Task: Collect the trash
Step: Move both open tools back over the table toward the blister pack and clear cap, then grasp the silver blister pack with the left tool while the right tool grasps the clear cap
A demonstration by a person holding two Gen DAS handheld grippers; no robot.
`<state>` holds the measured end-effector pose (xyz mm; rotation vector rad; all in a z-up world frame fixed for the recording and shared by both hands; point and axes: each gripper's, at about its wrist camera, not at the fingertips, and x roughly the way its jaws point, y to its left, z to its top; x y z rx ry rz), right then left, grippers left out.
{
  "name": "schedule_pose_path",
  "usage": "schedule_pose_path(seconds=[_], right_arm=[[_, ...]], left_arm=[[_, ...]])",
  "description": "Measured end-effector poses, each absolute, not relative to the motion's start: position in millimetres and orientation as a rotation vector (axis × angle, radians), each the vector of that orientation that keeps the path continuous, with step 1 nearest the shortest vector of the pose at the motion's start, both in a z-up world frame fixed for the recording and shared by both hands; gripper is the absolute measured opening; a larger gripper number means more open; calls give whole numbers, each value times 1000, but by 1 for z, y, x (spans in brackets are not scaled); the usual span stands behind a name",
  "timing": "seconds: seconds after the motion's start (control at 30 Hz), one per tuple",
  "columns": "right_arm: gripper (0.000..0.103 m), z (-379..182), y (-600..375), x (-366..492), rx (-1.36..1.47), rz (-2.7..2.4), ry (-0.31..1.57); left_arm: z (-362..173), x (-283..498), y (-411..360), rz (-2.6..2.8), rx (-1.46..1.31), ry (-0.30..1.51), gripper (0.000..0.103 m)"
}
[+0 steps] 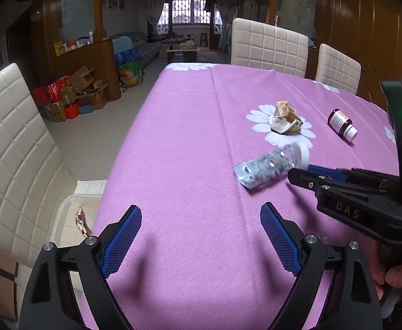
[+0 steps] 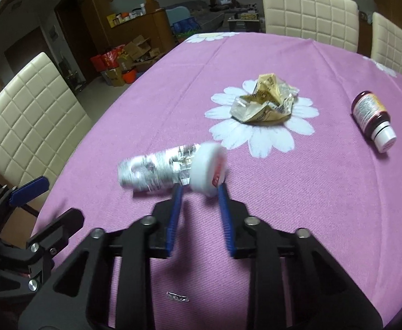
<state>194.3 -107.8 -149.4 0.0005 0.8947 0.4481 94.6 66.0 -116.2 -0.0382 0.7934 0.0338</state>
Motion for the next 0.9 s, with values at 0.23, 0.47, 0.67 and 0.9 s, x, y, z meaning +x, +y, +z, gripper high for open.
schedule_pose_path(seconds=[0.23, 0.47, 0.67, 0.9], right_arm=[[12, -146, -124, 194, 20, 420, 850], [14, -145, -145, 200, 54, 372, 897], [51, -147, -165, 210, 77, 309, 899], [79, -143, -166, 220, 61, 274, 848]], left_arm=[[-118, 109, 53, 12, -23, 811, 86], [-117, 121, 30, -69, -1, 817, 86], [-126, 143, 17, -92, 9, 861, 86], [-136, 166, 19, -72, -17, 915, 86]])
